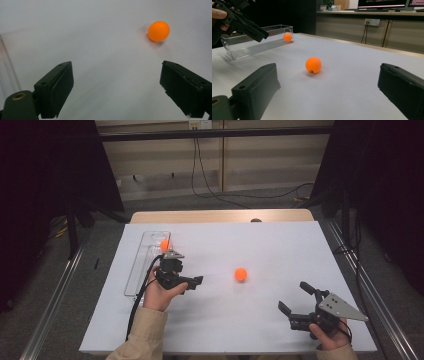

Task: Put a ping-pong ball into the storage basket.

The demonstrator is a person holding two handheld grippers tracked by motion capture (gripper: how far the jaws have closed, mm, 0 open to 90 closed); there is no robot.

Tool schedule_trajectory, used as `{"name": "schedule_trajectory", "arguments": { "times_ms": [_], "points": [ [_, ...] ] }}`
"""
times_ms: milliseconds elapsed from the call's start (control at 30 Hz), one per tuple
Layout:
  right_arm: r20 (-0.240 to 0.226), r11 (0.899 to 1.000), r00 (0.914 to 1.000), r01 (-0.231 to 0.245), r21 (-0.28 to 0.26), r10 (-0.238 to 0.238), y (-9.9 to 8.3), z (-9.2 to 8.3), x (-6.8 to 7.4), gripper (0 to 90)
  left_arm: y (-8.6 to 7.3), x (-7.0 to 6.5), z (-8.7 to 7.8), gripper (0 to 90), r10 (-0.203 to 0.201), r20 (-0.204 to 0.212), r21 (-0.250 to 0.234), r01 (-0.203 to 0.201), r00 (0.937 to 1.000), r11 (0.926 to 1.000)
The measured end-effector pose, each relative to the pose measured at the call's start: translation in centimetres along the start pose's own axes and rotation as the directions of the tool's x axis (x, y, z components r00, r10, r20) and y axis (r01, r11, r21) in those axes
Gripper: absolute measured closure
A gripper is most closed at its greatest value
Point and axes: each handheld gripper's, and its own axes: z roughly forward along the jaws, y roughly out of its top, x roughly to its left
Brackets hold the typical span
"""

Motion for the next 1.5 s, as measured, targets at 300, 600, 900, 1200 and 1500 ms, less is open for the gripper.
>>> {"name": "schedule_trajectory", "arguments": {
  "times_ms": [300,600,900,1200,1500],
  "points": [
    [0.000,1.000,1.0000,0.001,0.000,-0.001,0.0,0.0,0.0,2.5,0.0,-0.4,0.4,11.6,0.010,0.012,0.003,-0.010,0.9999,0.9999],
    [0.001,1.000,1.0000,0.001,0.000,-0.001,0.0,0.0,0.0,2.5,0.0,-0.8,0.8,11.5,0.021,0.020,0.008,-0.021,0.9996,0.9998],
    [0.000,1.000,1.0000,0.002,0.001,-0.002,0.0,0.0,0.0,2.5,0.0,-1.0,1.0,11.3,0.022,0.027,0.007,-0.022,0.9994,0.9997],
    [0.002,1.000,1.0000,0.002,-0.001,-0.002,0.0,-0.1,0.0,2.5,0.0,-1.2,1.3,11.3,0.022,0.029,0.000,-0.022,0.9994,0.9998],
    [0.002,1.000,1.0000,0.002,0.000,-0.002,0.0,-0.1,0.0,2.5,0.0,-1.3,1.6,11.3,0.028,0.032,0.001,-0.028,0.9991,0.9996]
  ]
}}
